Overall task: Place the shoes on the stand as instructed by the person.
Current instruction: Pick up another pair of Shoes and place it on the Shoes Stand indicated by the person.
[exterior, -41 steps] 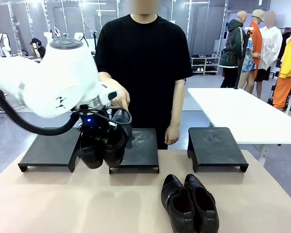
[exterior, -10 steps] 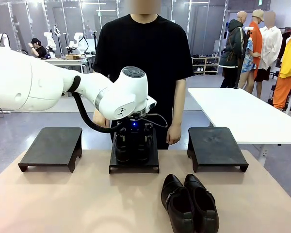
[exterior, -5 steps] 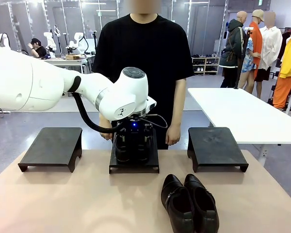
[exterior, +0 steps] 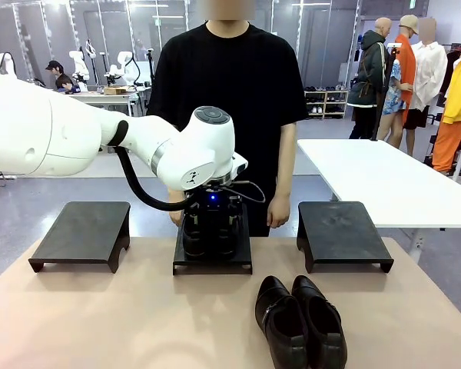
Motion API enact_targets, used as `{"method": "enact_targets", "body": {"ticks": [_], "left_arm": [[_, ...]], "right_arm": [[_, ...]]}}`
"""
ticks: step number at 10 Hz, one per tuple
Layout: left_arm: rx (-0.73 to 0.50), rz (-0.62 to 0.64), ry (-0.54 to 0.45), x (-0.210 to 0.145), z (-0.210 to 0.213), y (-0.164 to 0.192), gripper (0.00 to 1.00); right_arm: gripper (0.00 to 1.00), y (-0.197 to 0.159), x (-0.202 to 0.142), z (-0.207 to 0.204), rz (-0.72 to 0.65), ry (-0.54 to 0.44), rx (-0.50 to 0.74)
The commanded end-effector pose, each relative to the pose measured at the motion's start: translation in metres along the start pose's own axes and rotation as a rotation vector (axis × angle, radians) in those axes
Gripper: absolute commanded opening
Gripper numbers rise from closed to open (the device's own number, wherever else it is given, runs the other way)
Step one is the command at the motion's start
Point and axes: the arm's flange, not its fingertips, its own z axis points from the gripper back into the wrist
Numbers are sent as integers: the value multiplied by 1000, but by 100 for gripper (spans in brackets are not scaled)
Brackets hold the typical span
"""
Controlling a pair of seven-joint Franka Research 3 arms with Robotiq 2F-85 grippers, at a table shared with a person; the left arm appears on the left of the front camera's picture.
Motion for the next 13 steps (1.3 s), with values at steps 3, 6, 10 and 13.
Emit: {"method": "enact_targets", "body": {"ticks": [3, 6, 10, 13], "left_arm": [[7, -2, -13, 1, 0, 0, 100], [-11, -6, -26, -1, 21, 19, 100], [-271, -136, 76, -55, 159, 117, 100], [-476, -187, 146, -100, 209, 194, 100]], "right_arm": [[100, 0, 0, 0, 22, -13, 14], [100, 0, 0, 0, 22, -13, 14], [100, 0, 0, 0, 22, -13, 14], [100, 0, 0, 0, 22, -13, 14]]}}
